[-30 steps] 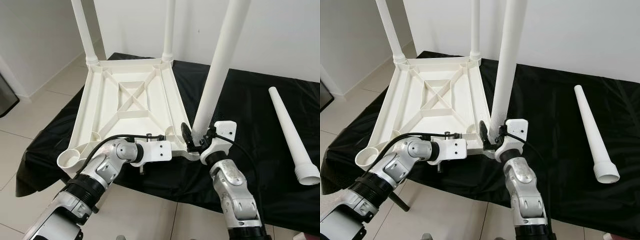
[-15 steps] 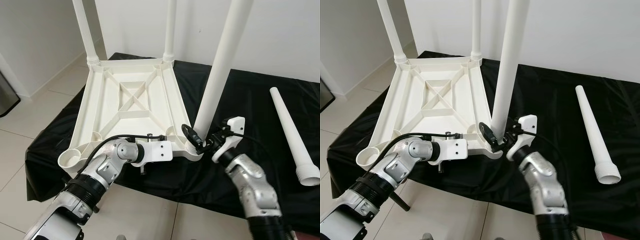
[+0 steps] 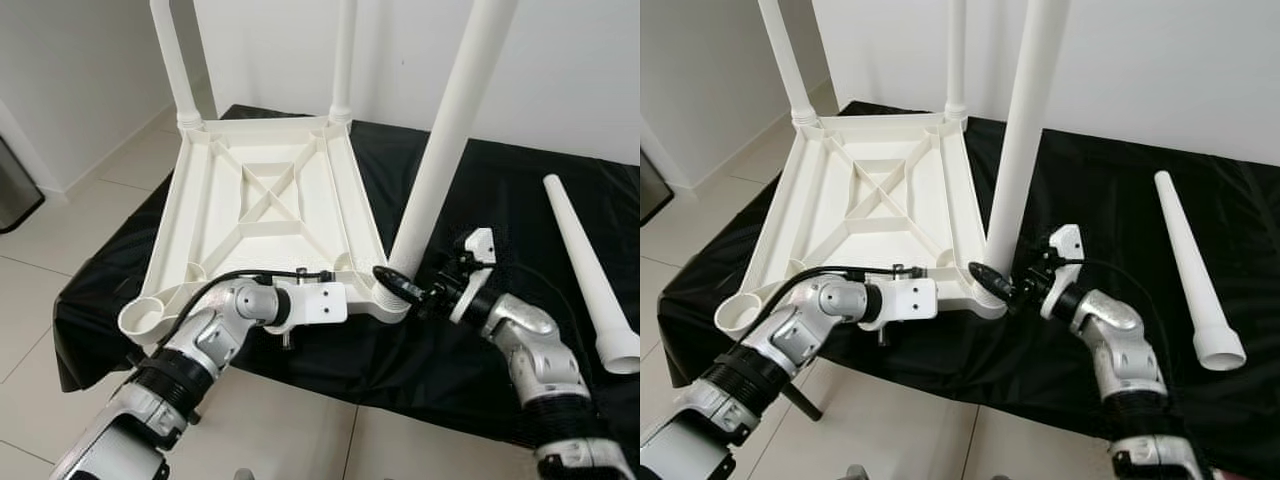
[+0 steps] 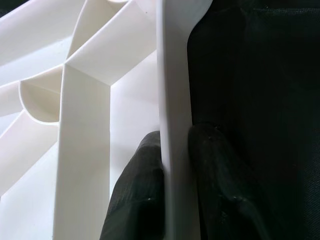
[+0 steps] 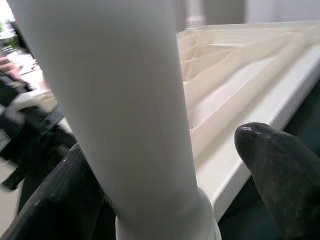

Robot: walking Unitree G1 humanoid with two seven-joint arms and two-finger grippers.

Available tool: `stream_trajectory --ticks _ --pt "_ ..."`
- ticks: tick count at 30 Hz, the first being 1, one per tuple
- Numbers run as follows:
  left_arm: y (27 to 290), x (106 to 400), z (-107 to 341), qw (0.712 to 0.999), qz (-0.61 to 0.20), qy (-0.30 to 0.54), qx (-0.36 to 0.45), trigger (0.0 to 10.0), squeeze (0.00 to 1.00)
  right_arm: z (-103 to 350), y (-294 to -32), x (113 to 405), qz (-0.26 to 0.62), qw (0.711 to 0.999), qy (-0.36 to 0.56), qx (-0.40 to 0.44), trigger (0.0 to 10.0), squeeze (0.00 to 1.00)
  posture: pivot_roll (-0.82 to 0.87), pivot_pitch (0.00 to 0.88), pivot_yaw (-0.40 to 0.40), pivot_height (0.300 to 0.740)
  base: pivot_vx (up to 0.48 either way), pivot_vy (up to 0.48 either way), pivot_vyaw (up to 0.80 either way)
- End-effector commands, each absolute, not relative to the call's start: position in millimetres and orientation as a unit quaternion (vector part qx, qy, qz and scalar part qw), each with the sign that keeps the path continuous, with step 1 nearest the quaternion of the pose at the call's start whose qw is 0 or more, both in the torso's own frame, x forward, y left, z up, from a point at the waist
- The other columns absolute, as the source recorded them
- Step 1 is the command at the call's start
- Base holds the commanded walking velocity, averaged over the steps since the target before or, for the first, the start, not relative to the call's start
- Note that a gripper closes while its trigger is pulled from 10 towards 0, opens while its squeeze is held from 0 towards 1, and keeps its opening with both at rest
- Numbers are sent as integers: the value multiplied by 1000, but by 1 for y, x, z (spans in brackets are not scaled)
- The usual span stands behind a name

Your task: Building children table

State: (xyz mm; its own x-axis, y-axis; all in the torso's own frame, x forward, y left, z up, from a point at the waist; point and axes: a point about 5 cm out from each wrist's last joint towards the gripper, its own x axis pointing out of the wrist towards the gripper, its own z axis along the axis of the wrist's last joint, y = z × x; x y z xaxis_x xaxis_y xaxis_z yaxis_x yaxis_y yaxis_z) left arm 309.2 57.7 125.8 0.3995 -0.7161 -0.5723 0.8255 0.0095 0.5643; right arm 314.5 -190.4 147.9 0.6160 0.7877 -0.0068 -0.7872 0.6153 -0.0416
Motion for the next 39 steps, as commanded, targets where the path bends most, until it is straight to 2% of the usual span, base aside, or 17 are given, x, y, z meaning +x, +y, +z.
stream_trajectory --ticks 1,13,14,16,17,18,19,20,21,29,39 --pt "58 312 129 712 -530 51 457 10000 0 147 -192 318 462 887 2 -26 10000 0 -31 0 -2 740 0 0 0" --pt "60 314 132 713 -527 52 459 10000 0 152 -187 332 502 864 -6 -36 10000 0 -26 0 5 740 0 0 0" --pt "60 314 132 713 -527 52 459 10000 0 151 -186 331 507 861 -6 -34 9490 0 -27 0 7 740 0 0 0" --pt "60 314 132 713 -527 52 459 10000 0 150 -186 332 511 859 -6 -32 9490 0 -28 0 7 740 0 0 0" --pt "60 314 132 713 -527 52 460 10000 0 150 -185 332 514 857 -6 -31 4980 0 -29 0 7 740 0 0 0" --pt "60 314 132 713 -527 52 460 10000 0 150 -185 332 514 857 -6 -31 4980 0 -29 0 7 740 0 0 0" --pt "60 314 132 713 -527 52 460 10000 0 149 -185 332 518 855 -7 -29 745 0 -30 0 7 740 0 0 0" --pt "60 314 132 713 -527 52 460 10000 0 149 -185 332 518 855 -7 -29 745 0 -30 0 7 740 0 0 0" --pt "60 314 132 713 -527 52 460 10000 0 149 -185 332 519 854 -8 -26 0 0 -30 0 7 740 0 0 0" --pt "60 314 132 714 -527 51 458 10000 0 145 -184 328 527 850 -8 -20 0 0 -30 0 3 740 0 0 0" --pt "60 313 131 715 -527 53 456 10000 0 147 -184 324 493 869 -33 -7 0 0 -33 0 -7 740 0 0 0"
